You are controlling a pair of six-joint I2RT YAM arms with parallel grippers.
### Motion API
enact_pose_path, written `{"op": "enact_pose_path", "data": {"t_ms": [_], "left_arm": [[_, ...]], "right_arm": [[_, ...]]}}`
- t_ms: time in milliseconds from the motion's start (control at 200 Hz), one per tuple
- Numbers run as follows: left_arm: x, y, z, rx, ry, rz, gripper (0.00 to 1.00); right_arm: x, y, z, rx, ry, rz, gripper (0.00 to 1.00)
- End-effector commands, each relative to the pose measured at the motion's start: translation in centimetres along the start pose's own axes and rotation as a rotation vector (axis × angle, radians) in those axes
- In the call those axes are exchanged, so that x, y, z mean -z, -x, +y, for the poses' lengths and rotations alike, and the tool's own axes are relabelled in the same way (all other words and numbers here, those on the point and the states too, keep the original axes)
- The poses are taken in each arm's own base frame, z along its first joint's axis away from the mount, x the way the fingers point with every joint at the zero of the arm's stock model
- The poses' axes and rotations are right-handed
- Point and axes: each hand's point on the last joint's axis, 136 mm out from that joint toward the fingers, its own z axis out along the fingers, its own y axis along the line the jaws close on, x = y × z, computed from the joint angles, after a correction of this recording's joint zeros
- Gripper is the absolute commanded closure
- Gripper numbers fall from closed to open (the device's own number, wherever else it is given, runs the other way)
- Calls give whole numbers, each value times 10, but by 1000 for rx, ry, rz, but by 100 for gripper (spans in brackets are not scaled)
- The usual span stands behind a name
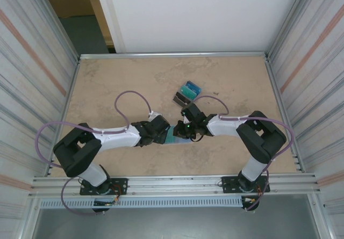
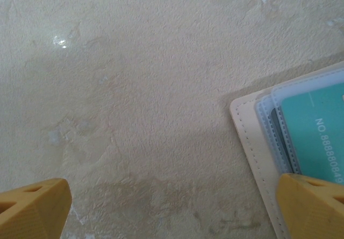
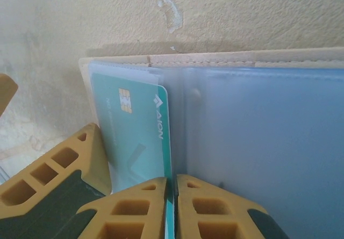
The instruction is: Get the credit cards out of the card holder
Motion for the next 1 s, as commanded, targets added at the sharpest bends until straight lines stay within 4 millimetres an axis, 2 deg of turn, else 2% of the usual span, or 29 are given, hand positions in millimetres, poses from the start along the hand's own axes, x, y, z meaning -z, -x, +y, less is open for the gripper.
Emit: {"op": "enact_pose_path", "data": {"t_ms": [0, 586, 882, 997], "left_arm": [[-2, -6, 3, -26, 30, 26, 1], [-1, -4, 0, -28, 22, 27, 1], [-1, -4, -1, -29, 21, 26, 1], [0, -2, 0, -31, 29, 22, 1]], "right_arm": [[-4, -4, 0, -25, 27, 20, 88], [-6, -3, 14, -41, 151, 32, 87], [-6, -3, 10, -48, 135, 26, 100], [-4, -3, 2, -56, 96, 14, 100]]}}
